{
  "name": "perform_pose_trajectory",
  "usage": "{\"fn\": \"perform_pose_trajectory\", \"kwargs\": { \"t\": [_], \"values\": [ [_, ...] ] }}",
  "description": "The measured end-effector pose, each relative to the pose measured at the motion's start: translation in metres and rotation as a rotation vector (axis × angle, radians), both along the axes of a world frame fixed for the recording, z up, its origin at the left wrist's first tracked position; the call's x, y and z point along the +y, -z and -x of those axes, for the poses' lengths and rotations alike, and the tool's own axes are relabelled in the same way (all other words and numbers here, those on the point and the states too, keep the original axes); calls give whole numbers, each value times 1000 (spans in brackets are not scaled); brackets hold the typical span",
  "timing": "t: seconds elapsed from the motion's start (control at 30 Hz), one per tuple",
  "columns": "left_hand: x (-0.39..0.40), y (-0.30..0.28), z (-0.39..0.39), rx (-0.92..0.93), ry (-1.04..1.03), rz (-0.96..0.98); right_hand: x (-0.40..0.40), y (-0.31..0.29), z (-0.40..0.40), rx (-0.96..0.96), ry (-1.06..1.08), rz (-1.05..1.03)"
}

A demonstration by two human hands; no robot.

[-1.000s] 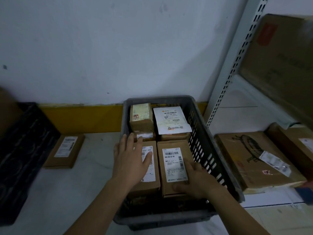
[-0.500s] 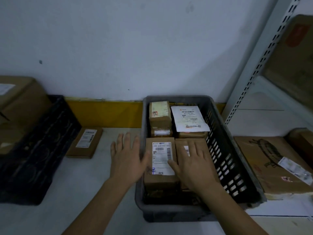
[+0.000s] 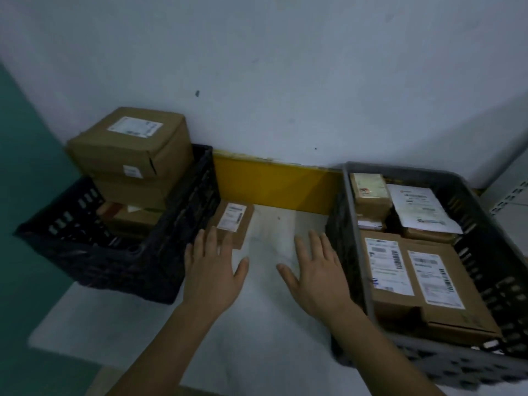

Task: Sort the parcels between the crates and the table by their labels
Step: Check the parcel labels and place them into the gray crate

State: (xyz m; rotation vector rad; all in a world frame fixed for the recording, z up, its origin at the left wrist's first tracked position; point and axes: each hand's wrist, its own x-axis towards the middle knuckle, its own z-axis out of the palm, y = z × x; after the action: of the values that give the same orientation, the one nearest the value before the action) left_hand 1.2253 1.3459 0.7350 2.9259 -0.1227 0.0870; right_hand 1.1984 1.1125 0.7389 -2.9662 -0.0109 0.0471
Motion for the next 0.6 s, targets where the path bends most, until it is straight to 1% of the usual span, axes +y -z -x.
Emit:
{"fn": "perform_pose_trajectory", "kwargs": {
  "t": [0.1, 0.23, 0.37, 0.6],
  "values": [
    [32, 7, 1, 54, -25, -15, 37, 15, -5, 57, 5, 13],
    [52, 16, -8, 91, -20, -24, 62, 27, -19, 104, 8, 43],
    [54, 28, -33, 129, -17, -31, 72, 39, -47, 140, 10, 56],
    [55, 58, -92, 233, -15, -77, 71, 82, -112, 191, -8, 14]
  ]
}}
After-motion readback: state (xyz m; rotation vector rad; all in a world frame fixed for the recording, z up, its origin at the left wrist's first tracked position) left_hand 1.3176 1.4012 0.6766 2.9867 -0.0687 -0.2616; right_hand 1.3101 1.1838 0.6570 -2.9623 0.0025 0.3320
